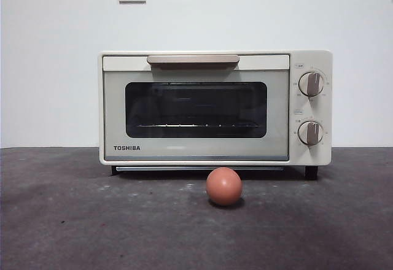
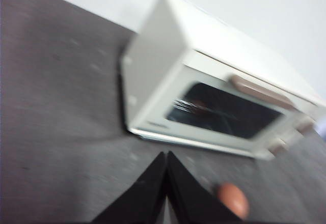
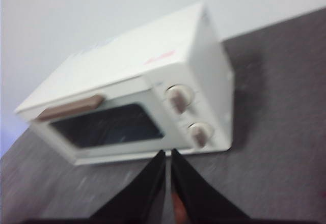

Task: Eggoven

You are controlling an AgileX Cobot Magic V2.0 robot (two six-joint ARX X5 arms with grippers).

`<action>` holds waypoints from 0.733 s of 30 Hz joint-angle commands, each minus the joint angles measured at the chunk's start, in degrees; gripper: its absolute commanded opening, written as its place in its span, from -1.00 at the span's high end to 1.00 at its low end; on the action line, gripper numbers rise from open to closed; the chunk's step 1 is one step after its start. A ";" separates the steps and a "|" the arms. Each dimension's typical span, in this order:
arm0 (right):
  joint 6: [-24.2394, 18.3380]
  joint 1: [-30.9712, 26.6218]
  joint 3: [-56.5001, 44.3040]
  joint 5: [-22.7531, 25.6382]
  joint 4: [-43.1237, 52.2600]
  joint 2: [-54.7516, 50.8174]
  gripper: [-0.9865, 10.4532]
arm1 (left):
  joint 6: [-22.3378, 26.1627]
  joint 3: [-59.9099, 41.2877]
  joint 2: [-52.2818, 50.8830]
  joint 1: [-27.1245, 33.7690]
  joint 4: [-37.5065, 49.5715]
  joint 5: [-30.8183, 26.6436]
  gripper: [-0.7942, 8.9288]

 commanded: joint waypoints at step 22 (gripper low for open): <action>-16.90 12.13 19.08 -6.71 -29.51 14.34 0.63 | 14.62 17.97 13.68 -5.27 -21.90 13.99 0.82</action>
